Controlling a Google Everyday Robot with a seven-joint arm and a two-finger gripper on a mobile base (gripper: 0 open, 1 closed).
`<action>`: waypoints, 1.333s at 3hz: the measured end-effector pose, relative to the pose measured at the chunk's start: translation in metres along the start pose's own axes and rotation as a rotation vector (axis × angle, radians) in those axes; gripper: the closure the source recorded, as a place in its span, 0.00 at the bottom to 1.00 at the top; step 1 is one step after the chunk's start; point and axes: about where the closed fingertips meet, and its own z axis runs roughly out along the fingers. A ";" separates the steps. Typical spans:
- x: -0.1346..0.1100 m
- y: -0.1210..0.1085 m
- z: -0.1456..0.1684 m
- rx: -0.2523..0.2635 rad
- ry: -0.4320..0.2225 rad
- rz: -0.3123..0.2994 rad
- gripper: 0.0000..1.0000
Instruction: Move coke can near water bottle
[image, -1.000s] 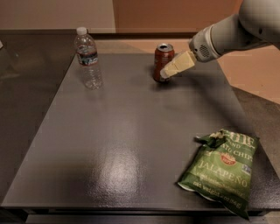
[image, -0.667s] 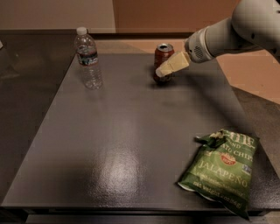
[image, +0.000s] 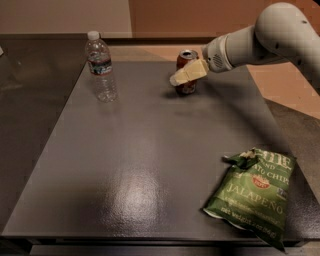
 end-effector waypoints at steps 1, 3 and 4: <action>0.000 -0.003 0.007 -0.023 -0.014 0.023 0.18; -0.007 0.003 -0.010 -0.061 -0.064 0.030 0.64; -0.022 0.028 -0.021 -0.143 -0.116 0.004 0.87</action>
Offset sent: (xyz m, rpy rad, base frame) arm 0.0030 -0.0123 0.0067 0.0822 0.0141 0.0045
